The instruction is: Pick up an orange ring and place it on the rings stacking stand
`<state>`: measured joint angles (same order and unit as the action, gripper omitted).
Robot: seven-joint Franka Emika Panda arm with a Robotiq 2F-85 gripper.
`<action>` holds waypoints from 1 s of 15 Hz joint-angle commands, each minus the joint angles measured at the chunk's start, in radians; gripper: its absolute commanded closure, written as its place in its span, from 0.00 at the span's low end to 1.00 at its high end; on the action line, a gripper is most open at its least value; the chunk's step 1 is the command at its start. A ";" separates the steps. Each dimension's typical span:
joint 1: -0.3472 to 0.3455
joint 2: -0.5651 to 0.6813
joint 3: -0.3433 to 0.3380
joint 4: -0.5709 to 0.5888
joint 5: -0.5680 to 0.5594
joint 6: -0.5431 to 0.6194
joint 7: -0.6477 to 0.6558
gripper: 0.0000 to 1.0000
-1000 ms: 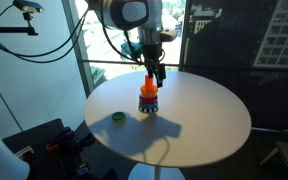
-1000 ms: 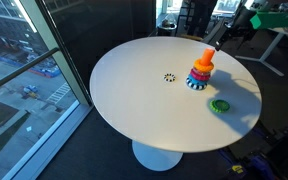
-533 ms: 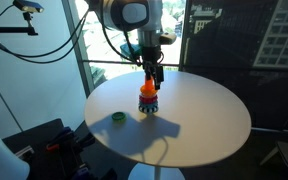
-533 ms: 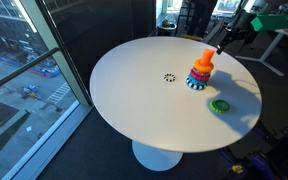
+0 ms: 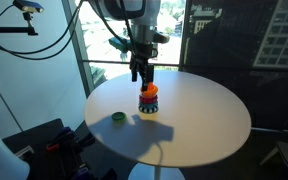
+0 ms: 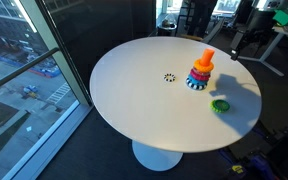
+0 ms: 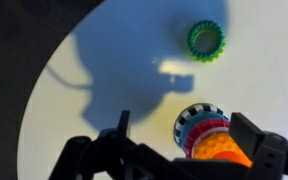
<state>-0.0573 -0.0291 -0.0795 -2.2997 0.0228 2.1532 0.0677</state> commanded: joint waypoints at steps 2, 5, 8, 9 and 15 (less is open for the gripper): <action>-0.006 -0.103 0.002 -0.084 -0.009 -0.018 -0.041 0.00; -0.005 -0.184 0.006 -0.155 -0.016 -0.002 -0.033 0.00; -0.007 -0.273 0.014 -0.217 -0.031 -0.005 -0.018 0.00; -0.007 -0.301 0.016 -0.230 -0.034 -0.016 -0.017 0.00; 0.005 -0.426 0.039 -0.241 -0.011 -0.062 -0.007 0.00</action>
<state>-0.0563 -0.3890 -0.0585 -2.5335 0.0060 2.1307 0.0468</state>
